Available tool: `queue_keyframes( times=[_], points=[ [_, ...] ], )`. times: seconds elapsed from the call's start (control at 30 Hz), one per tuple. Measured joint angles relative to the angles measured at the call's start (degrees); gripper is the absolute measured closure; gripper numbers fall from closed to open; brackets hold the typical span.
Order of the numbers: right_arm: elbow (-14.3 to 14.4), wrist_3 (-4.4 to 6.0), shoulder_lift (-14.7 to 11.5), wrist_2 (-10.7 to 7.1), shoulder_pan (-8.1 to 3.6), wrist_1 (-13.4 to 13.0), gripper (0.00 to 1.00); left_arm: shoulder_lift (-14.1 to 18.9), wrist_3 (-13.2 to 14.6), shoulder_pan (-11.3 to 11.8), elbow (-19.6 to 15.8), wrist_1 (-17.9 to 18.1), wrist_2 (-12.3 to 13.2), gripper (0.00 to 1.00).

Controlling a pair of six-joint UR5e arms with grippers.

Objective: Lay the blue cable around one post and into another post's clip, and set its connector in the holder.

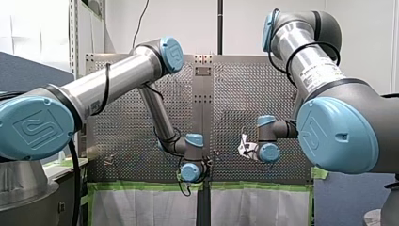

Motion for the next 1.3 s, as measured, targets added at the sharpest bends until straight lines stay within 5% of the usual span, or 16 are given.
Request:
queue_keyframes(
  times=[0.33,0.67,1.3],
  points=[
    [-1.71,-0.18,3.07,-0.11,-0.15,1.33,1.00,-0.20,0.00,1.30,1.64,-1.23,0.54,1.00],
    [-2.85,-0.07,3.49,-0.17,-0.58,1.77,1.00,-0.24,0.07,2.44,2.93,-1.47,0.96,1.00],
    [-4.25,0.24,3.72,-1.22,-4.52,1.98,1.00,-0.28,0.29,3.24,3.81,-1.44,2.93,1.00]
  ],
)
